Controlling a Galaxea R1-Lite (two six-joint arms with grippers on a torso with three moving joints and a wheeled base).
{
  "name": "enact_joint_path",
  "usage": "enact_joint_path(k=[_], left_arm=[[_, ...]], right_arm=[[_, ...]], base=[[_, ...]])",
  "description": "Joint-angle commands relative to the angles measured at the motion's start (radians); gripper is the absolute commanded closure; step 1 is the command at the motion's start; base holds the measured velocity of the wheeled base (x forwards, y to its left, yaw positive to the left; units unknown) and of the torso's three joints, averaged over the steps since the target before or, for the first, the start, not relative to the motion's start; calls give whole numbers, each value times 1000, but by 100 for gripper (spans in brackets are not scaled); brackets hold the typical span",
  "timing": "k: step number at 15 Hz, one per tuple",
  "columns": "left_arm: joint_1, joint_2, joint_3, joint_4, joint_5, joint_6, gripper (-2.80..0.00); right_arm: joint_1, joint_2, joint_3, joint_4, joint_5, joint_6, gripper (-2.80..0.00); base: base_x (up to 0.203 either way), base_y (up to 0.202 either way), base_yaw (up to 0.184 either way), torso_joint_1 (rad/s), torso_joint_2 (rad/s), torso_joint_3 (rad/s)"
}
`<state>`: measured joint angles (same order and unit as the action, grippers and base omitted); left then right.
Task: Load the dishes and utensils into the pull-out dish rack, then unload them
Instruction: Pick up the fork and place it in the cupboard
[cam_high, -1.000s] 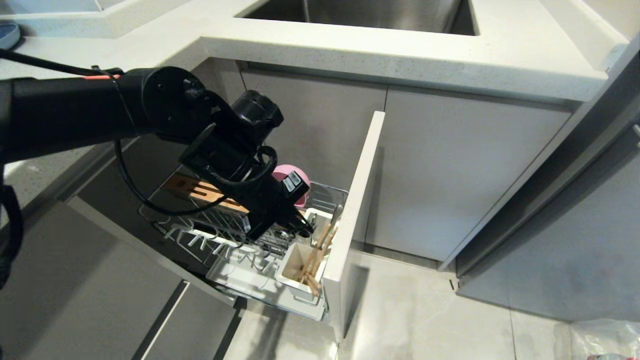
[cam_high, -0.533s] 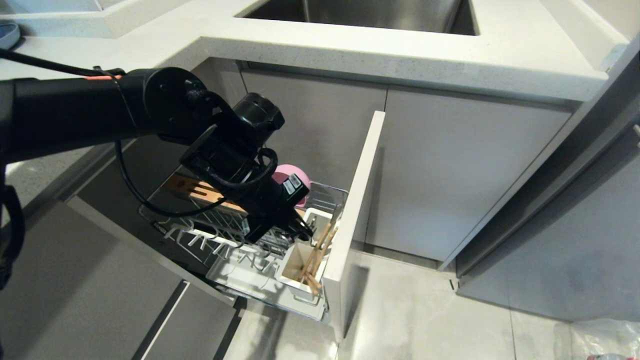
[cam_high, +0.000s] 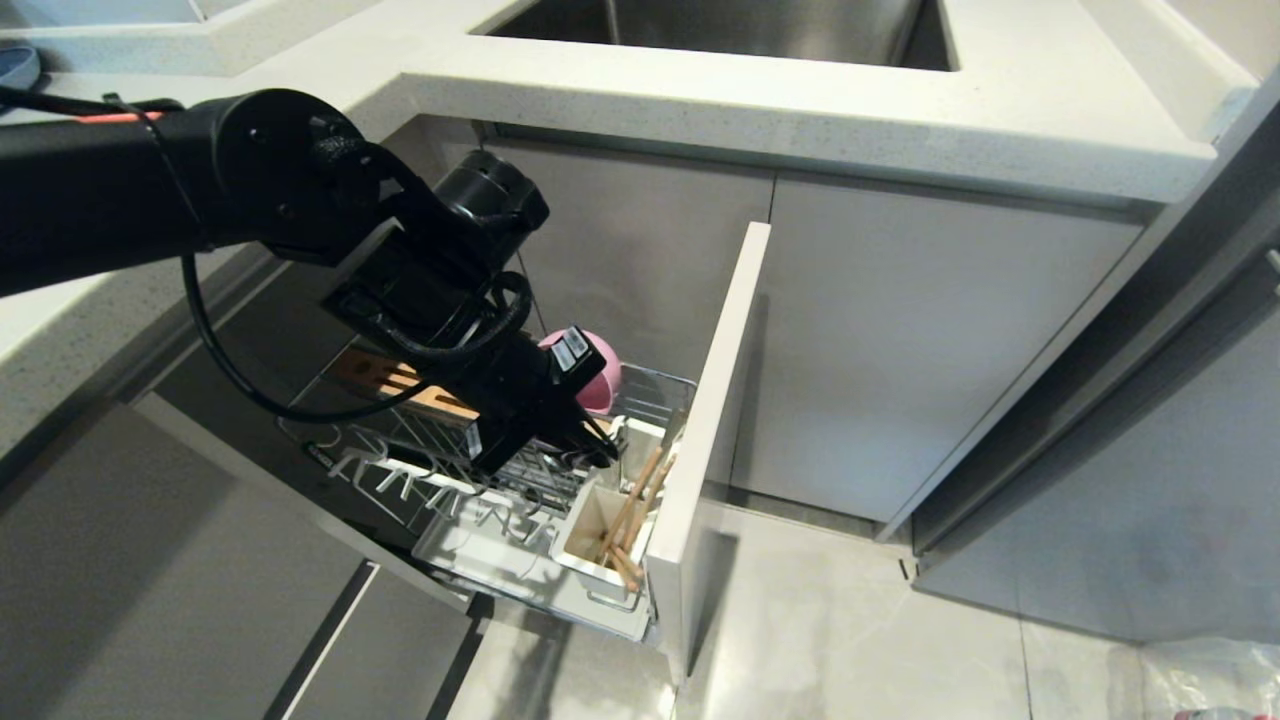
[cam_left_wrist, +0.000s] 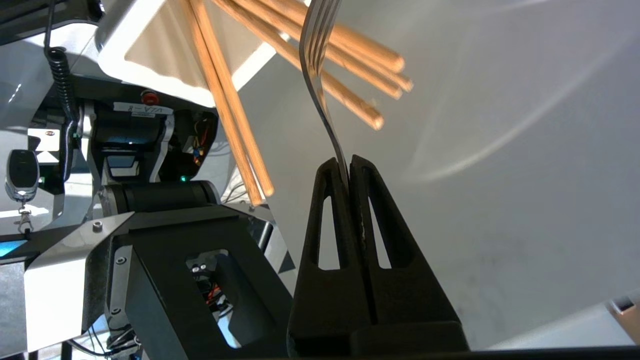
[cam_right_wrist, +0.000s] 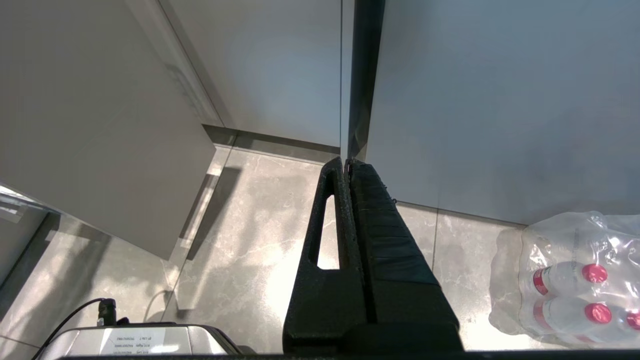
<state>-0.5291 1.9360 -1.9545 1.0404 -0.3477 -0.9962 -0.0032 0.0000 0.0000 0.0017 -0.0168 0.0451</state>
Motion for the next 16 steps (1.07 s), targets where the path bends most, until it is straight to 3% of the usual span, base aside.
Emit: enact_joint_path(k=[1, 16], left_arm=[[-4, -21, 0, 6, -2, -6, 0], [-8, -6, 0, 20, -3, -4, 0]], right_arm=[[0, 0, 2, 0, 0, 0, 0], [0, 0, 2, 0, 0, 0, 0]], base=[[0, 0, 0, 0, 0, 0], [0, 0, 0, 0, 0, 0]])
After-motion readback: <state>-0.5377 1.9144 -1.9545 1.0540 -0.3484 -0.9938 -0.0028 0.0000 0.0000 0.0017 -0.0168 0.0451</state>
